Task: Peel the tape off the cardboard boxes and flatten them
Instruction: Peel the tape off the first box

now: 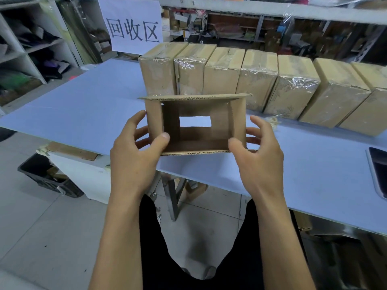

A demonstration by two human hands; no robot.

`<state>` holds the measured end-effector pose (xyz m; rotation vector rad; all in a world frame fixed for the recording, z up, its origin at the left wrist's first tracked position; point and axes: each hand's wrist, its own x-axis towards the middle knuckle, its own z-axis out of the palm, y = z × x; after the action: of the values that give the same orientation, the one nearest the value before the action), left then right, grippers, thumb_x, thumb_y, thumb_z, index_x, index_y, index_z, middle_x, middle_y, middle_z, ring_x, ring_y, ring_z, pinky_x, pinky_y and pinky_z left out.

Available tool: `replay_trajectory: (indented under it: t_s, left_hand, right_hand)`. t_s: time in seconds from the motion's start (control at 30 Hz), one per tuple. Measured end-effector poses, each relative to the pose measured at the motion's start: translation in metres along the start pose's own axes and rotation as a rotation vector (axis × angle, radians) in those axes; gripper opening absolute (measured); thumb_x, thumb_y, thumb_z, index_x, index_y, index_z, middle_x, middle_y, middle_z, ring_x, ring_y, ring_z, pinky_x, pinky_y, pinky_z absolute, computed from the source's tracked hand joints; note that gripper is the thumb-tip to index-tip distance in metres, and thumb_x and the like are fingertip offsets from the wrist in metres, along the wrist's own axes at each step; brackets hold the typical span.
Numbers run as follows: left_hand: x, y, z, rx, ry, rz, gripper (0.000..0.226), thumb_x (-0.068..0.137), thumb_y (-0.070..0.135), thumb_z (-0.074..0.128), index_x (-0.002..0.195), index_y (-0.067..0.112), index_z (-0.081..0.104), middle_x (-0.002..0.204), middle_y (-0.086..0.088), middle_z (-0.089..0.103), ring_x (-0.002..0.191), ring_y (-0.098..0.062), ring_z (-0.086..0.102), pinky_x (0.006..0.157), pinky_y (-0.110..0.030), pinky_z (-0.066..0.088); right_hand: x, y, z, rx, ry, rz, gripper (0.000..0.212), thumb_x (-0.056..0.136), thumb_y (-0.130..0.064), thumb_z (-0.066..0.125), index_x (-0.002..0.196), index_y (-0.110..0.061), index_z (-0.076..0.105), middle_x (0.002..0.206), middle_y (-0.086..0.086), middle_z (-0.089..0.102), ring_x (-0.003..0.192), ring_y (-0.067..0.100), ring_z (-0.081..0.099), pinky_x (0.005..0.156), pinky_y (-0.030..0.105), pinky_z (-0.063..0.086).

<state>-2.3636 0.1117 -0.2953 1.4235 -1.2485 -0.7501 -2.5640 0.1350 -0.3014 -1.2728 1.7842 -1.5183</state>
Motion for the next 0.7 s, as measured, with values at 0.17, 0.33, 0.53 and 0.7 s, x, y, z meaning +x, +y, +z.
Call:
replay_trajectory:
  t_s: [0.17,0.33,0.53,0.7]
  left_hand:
    - [0.008,-0.005,-0.012,-0.155,-0.073,-0.052,0.053,0.081,0.034,0.049,0.133,0.031,0.059,0.107,-0.005,0.07,0.106,-0.017,0.066,0.097,-0.038,0.054]
    - [0.006,-0.007,-0.012,-0.266,-0.124,-0.132,0.055,0.084,0.051,0.04,0.132,0.034,0.06,0.112,0.002,0.068,0.103,-0.014,0.064,0.083,-0.036,0.054]
    - [0.004,-0.003,-0.015,-0.3,-0.174,-0.25,0.063,0.08,0.074,0.037,0.105,0.029,0.074,0.09,0.01,0.067,0.071,-0.004,0.057,0.07,-0.031,0.047]
    - [0.003,-0.003,-0.024,-0.361,-0.322,-0.067,0.035,0.075,0.035,0.053,0.101,0.032,0.075,0.096,0.015,0.069,0.088,-0.004,0.06,0.081,-0.033,0.046]
  right_hand:
    - [0.005,0.005,-0.004,0.19,0.012,0.087,0.058,0.079,-0.033,0.039,0.133,-0.027,0.059,0.104,-0.01,0.07,0.085,0.001,0.059,0.079,0.029,0.046]
    - [0.004,0.004,-0.006,0.252,-0.021,0.091,0.052,0.087,-0.047,0.039,0.119,-0.018,0.066,0.088,0.003,0.063,0.079,0.008,0.054,0.078,0.034,0.044]
    - [0.004,0.0,-0.011,0.216,-0.127,0.172,0.048,0.1,-0.059,0.037,0.09,-0.031,0.075,0.072,-0.014,0.066,0.064,-0.003,0.058,0.073,0.024,0.046]
    - [0.006,-0.001,-0.015,0.225,-0.184,0.089,0.035,0.081,-0.029,0.047,0.099,-0.036,0.076,0.095,-0.017,0.074,0.088,0.003,0.064,0.078,0.031,0.05]
